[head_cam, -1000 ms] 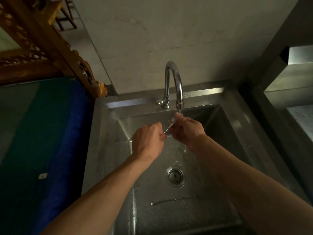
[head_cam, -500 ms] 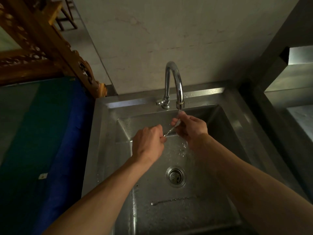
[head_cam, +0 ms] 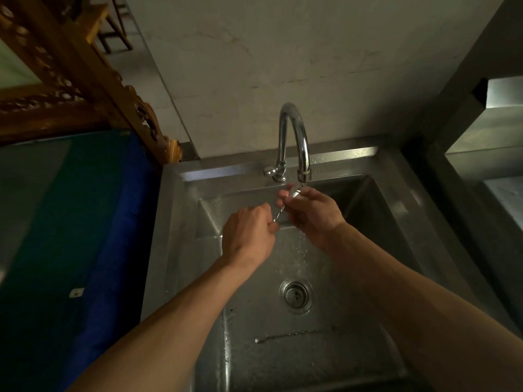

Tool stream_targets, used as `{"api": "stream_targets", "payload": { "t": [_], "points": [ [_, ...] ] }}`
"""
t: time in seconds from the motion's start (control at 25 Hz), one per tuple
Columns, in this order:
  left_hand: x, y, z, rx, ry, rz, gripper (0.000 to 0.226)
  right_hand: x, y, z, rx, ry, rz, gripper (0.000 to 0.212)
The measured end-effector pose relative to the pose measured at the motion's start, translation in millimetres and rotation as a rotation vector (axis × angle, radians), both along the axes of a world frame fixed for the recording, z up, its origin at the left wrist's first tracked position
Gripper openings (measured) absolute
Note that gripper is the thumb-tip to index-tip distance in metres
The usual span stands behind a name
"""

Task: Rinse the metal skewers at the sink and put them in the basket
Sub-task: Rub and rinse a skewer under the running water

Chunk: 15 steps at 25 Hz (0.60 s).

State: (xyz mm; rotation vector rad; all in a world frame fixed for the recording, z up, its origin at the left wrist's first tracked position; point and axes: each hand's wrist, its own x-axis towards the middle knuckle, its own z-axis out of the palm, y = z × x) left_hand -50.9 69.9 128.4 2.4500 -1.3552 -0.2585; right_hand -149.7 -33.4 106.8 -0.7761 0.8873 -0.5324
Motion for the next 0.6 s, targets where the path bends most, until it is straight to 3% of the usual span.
{"api": "stream_targets", "payload": {
  "t": [0.12,0.28,0.44,0.6],
  "points": [
    [-2.6,-2.2,1.9,-0.011,-0.010,-0.014,0.020,2.2,0.2,0.7,0.014,0.104,-0.055,0.016],
    [-0.5,-4.4,1.9,-0.027,-0.025,-0.012,0.021,0.6,-1.5,1.1,0.007,0.092,0.083,0.015],
    [-3.8,-4.2,0.1,-0.043,-0.039,-0.033,0.028,1.3,-7.4,0.5,0.065,0.142,-0.194,0.026],
    [-1.6,-2.6,-3.3,-0.040,-0.039,-0.040,0.023,-2.5,-6.4,3.5,0.001,0.125,-0.049,0.021]
  ]
}}
